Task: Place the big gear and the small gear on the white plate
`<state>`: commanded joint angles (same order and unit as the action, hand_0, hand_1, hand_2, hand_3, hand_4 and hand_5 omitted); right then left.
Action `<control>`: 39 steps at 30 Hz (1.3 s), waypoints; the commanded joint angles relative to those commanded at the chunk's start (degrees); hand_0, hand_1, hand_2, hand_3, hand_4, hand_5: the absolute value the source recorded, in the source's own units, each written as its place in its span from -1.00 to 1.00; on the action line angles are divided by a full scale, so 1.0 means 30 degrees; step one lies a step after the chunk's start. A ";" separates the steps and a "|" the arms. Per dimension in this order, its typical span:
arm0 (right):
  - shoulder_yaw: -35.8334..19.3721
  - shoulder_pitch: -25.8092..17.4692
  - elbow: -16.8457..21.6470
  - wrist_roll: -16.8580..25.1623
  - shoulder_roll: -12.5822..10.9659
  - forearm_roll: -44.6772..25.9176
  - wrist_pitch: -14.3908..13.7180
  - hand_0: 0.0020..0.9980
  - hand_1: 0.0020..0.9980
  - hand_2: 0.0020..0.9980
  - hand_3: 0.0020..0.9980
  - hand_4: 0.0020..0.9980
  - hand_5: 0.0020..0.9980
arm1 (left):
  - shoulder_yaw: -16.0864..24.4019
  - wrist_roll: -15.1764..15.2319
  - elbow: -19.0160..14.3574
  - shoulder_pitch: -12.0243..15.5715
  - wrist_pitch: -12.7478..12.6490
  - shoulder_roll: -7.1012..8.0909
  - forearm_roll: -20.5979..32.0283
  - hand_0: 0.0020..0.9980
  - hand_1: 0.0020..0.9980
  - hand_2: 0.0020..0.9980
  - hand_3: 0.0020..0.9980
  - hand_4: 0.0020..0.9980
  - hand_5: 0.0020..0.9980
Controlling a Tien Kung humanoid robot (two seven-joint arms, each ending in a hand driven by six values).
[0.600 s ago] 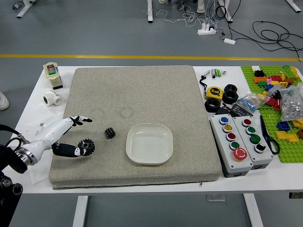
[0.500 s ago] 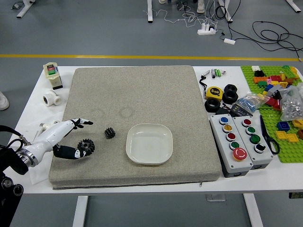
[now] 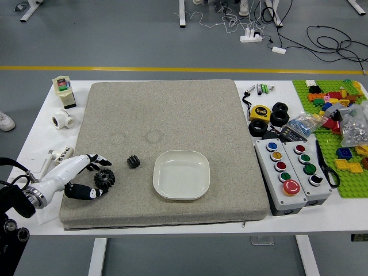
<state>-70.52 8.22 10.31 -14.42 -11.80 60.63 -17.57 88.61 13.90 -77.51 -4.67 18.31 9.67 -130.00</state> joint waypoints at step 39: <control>0.0095 0.0183 0.0000 0.0003 -0.0049 -0.0151 -0.0024 0.21 0.22 0.40 0.11 0.51 0.32 | -0.3383 0.0011 -0.3385 -0.1351 -0.1626 0.0281 0.0000 -0.38 -0.22 -0.05 0.13 0.50 -0.84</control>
<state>-70.24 8.77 10.31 -14.41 -11.95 60.17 -17.65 78.46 13.93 -87.67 -8.73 13.43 10.51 -130.00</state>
